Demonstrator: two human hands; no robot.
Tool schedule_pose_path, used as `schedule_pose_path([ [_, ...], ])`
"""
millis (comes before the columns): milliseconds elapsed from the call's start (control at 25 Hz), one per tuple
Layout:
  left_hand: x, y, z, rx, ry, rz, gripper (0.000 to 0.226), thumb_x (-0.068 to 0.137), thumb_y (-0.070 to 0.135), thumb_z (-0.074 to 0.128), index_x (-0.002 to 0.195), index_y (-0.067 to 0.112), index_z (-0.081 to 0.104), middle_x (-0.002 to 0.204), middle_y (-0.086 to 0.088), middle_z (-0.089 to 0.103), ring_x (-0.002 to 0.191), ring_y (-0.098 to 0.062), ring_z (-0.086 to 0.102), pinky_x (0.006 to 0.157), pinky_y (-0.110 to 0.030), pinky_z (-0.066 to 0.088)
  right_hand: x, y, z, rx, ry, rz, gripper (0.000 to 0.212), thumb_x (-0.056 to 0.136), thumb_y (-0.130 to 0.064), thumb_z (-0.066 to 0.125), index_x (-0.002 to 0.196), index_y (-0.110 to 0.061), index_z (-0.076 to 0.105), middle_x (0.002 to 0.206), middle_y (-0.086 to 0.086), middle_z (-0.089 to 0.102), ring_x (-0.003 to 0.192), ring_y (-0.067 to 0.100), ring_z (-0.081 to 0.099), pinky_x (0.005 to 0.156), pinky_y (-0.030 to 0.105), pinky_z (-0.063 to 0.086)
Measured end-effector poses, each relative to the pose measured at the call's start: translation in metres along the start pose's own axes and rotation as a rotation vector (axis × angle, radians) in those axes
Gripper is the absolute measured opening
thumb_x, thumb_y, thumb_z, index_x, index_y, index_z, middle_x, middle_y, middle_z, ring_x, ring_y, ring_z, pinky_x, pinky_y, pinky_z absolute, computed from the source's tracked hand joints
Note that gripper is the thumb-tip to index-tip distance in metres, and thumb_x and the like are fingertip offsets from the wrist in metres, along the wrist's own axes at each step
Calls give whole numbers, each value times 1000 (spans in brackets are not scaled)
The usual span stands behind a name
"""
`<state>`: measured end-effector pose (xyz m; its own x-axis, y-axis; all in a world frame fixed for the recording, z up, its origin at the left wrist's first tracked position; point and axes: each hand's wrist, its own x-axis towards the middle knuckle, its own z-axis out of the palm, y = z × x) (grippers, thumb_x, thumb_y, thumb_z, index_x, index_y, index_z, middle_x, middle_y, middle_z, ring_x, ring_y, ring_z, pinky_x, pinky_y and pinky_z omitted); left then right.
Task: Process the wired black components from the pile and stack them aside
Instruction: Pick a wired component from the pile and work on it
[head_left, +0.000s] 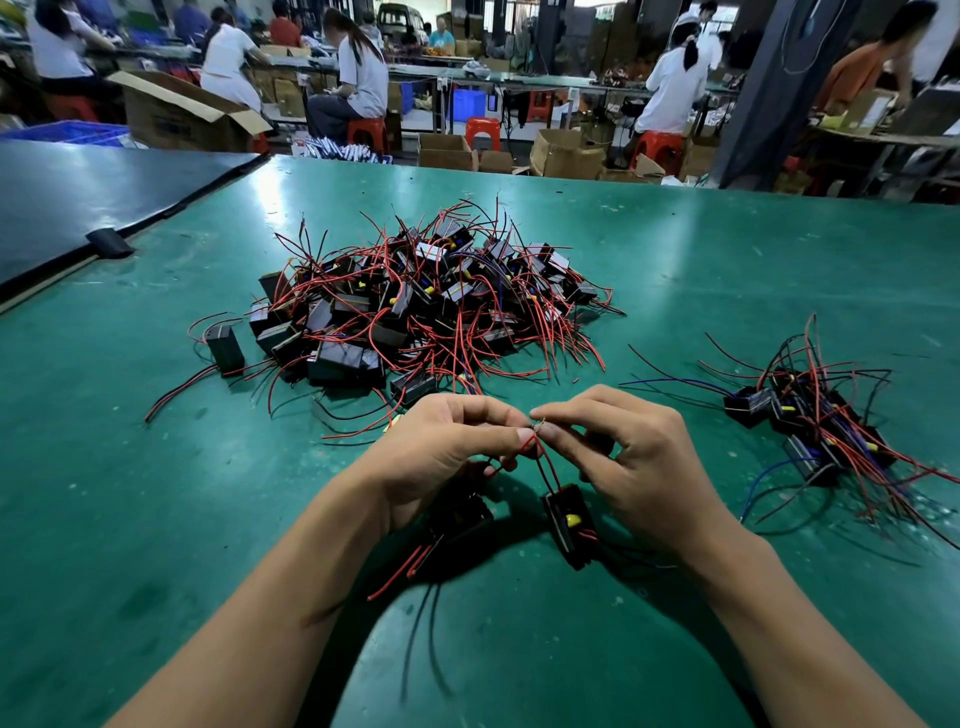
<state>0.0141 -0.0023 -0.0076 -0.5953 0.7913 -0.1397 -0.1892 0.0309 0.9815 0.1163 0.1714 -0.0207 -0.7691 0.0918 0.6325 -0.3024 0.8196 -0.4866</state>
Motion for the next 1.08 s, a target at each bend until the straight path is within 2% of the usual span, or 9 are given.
schedule_pose_path([
  [80,0,0,0,15,18,13,3,77,12,75,79,13,73,81,-7,71,67,-12,56,63,-25,42,0,-3,-1,-3,-4,4,18,92,-33,67,93,-18,78,83,-8,68,68,13,62,60,35,51],
  [160,1,0,1,30,43,30,5,79,8,74,77,13,74,78,-7,70,66,-13,55,61,-23,43,0,-6,0,16,-3,36,12,90,-29,69,86,-20,76,77,-13,65,65,8,58,60,25,46],
  [240,0,1,2,49,64,46,7,80,6,74,77,13,74,76,-6,70,64,-13,56,60,-22,44,1,-9,2,124,-31,184,12,89,-26,69,78,-22,73,67,-15,61,59,3,52,59,16,39],
  [360,0,0,4,70,86,56,8,80,5,73,78,12,75,78,-9,71,64,-14,56,61,-22,44,4,-10,6,357,-103,462,18,91,-19,69,73,-14,71,56,-13,54,54,1,43,56,15,34],
  [440,1,0,4,80,96,52,7,80,5,74,79,12,75,79,-9,72,65,-14,56,62,-23,44,4,-10,4,421,-124,531,19,90,-20,69,75,-10,73,55,-12,53,55,1,44,56,15,34],
  [600,0,1,4,47,134,35,3,78,8,75,80,11,73,75,-6,68,63,-13,53,61,-23,42,2,-12,-3,380,-122,432,6,88,-23,75,83,-20,78,72,-8,72,64,6,58,62,21,47],
  [760,1,1,4,27,167,12,5,81,5,72,80,10,71,70,-2,68,58,-11,53,60,-23,40,0,-5,-5,104,-111,166,13,86,-16,78,98,-20,79,83,-13,73,69,-1,61,66,10,42],
  [960,-2,4,4,44,149,-14,4,82,4,71,80,8,72,77,-9,72,60,-12,53,59,-22,41,-2,1,-2,-18,-52,17,18,88,-29,74,104,-20,76,89,-14,71,64,1,58,61,32,53],
  [1080,-2,6,4,42,139,-29,4,81,5,71,79,8,72,77,-11,71,60,-13,52,59,-22,41,-1,2,-1,-19,-34,20,27,90,-39,70,114,-29,71,94,-18,69,55,9,55,59,32,52],
])
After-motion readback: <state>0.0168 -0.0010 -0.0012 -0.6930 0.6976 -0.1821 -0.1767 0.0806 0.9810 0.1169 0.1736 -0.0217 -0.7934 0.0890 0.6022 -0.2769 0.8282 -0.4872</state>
